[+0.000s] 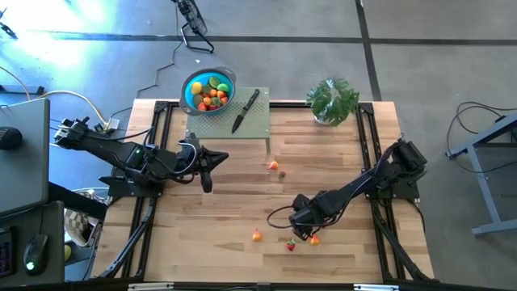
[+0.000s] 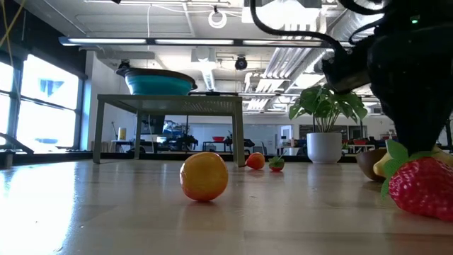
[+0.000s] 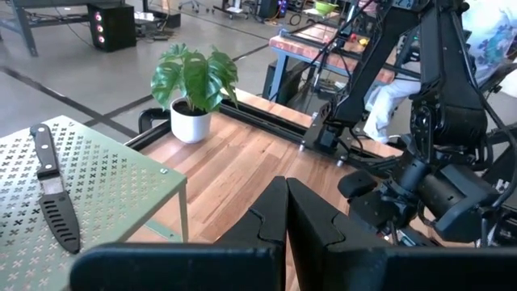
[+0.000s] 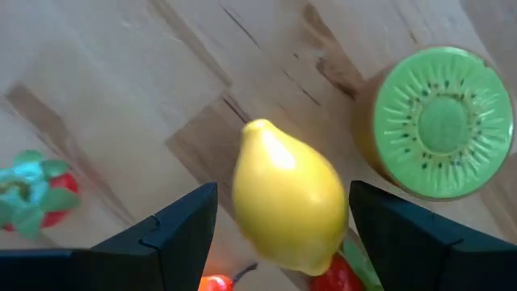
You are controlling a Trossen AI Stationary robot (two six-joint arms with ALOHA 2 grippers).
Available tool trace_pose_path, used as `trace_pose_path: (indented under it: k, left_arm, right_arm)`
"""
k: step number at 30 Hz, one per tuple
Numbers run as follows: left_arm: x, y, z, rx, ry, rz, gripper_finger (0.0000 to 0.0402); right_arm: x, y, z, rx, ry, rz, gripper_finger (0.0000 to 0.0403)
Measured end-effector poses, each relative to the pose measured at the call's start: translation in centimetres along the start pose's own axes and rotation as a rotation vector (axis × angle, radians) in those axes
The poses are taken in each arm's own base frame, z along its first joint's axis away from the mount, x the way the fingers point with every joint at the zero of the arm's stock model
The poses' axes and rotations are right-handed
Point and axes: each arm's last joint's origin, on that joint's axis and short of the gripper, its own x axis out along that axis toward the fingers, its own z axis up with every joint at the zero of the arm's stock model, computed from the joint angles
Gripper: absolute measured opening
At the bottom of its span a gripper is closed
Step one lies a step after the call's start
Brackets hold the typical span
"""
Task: Pick & Place Fruit
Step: Put the lemon into the strainer bowl on the shelf
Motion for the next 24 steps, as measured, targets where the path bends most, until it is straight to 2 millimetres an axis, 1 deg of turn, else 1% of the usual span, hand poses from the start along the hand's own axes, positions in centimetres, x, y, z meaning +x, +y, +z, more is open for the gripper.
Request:
trace_pose_path:
  k: [4, 12, 14, 19, 24]
  left_arm:
    - [0.0, 0.0, 0.0, 0.0, 0.0, 0.0, 0.0]
    - [0.0, 0.0, 0.0, 0.0, 0.0, 0.0, 0.0]
    - [0.0, 0.0, 0.0, 0.0, 0.0, 0.0, 0.0]
    - [0.0, 0.0, 0.0, 0.0, 0.0, 0.0, 0.0]
    - [0.0, 0.0, 0.0, 0.0, 0.0, 0.0, 0.0]
  right_arm:
    - [0.47, -0.46, -0.2, -0.001, 0.007, -0.016, 0.0274]
    - [0.76, -0.42, -0.16, -0.019, -0.01, 0.007, 0.027]
    - [0.76, -0.42, -0.18, -0.021, -0.008, 0.006, 0.0258]
    - [0.76, -0.42, -0.18, -0.021, -0.008, 0.006, 0.0211]
    - [0.74, -0.38, -0.17, -0.029, -0.008, 0.012, 0.0206]
